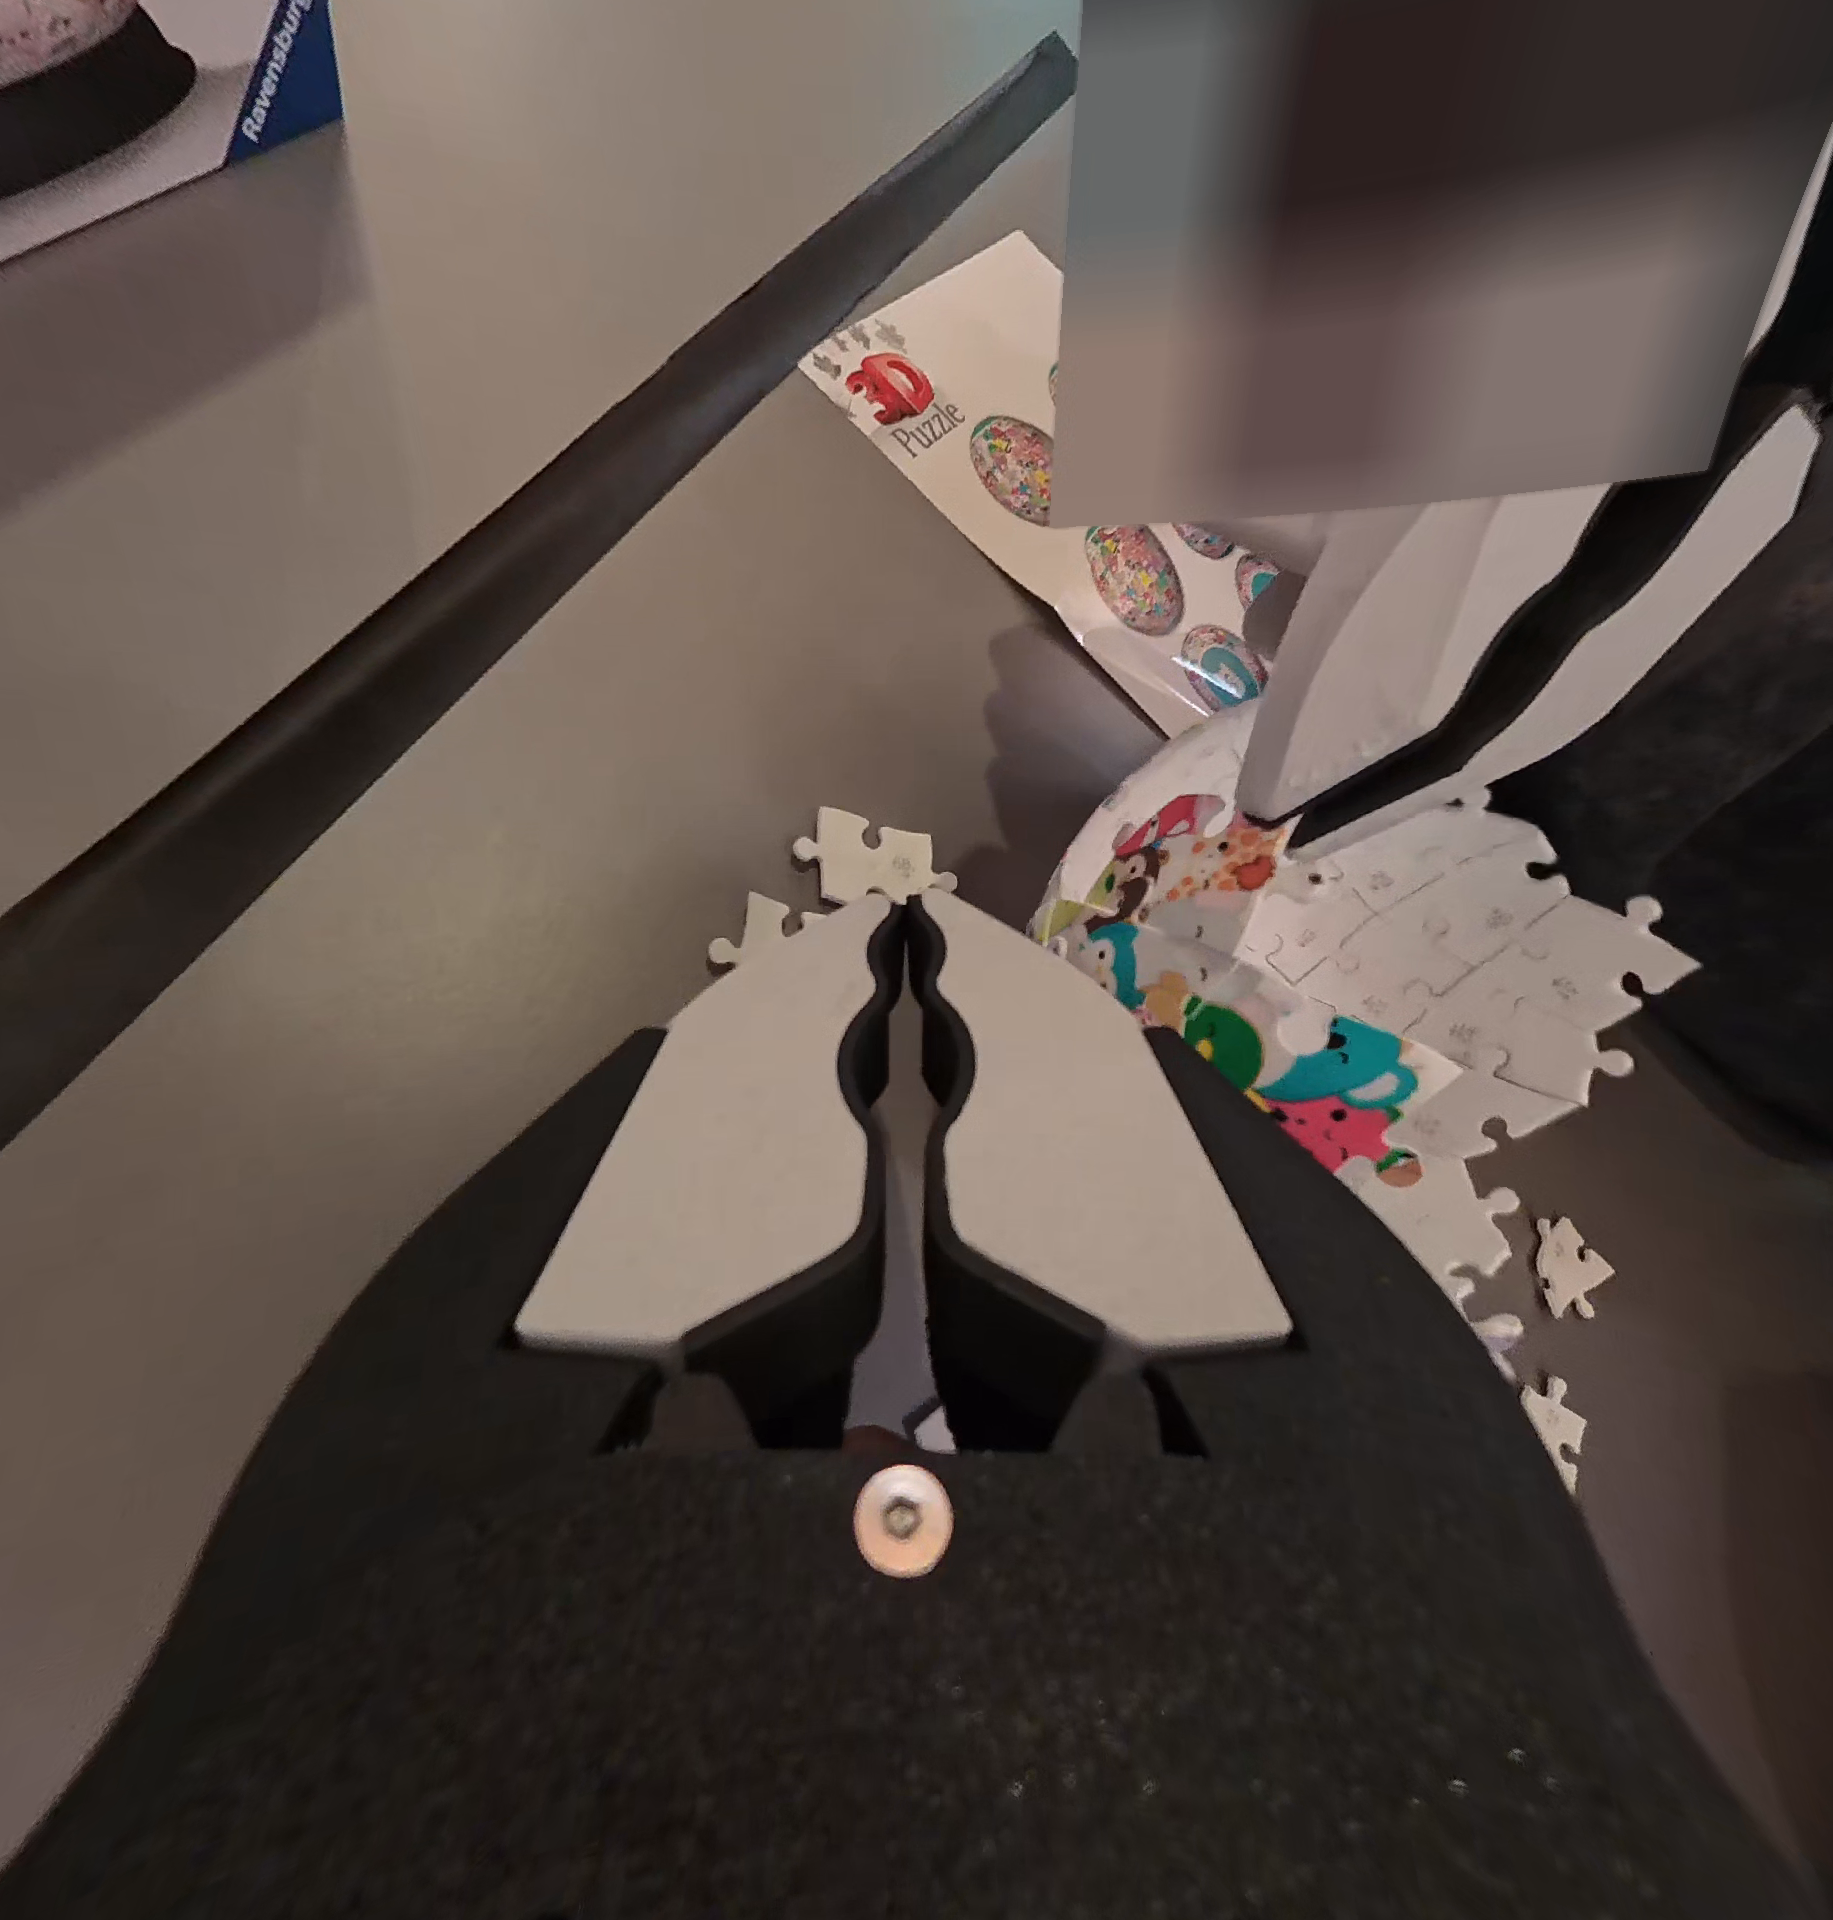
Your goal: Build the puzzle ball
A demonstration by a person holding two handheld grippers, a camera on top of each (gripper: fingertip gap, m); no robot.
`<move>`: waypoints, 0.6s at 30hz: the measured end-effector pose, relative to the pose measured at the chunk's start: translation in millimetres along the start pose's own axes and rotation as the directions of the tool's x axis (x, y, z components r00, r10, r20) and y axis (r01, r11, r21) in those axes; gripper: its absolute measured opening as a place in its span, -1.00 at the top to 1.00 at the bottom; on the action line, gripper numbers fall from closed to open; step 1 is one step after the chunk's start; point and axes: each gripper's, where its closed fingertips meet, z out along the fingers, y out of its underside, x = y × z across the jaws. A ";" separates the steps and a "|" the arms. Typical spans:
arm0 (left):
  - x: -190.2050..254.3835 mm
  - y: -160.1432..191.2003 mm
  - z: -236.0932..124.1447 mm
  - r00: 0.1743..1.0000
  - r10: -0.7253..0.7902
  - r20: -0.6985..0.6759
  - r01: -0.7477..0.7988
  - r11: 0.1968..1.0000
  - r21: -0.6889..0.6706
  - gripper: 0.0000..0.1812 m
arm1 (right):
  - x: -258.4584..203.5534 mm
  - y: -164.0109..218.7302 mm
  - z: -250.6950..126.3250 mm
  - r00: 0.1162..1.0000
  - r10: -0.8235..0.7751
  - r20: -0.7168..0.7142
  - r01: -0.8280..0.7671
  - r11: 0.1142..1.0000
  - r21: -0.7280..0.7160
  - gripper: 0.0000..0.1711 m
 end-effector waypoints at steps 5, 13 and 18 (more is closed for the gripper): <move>7.1 -2.6 -3.6 1.000 0.021 -0.014 -0.021 1.000 0.002 1.00 | 0.9 0.8 -0.2 1.000 -0.009 -0.006 0.009 1.000 0.005 0.98; 10.9 1.4 0.2 0.999 0.014 -0.041 -0.015 1.000 -0.023 1.00 | 2.3 1.8 0.2 0.998 -0.052 -0.026 0.053 0.998 0.027 0.98; 11.4 1.8 0.3 0.999 0.010 -0.051 -0.012 1.000 -0.022 1.00 | 3.9 1.4 0.3 0.991 -0.119 -0.055 0.120 0.993 0.009 0.97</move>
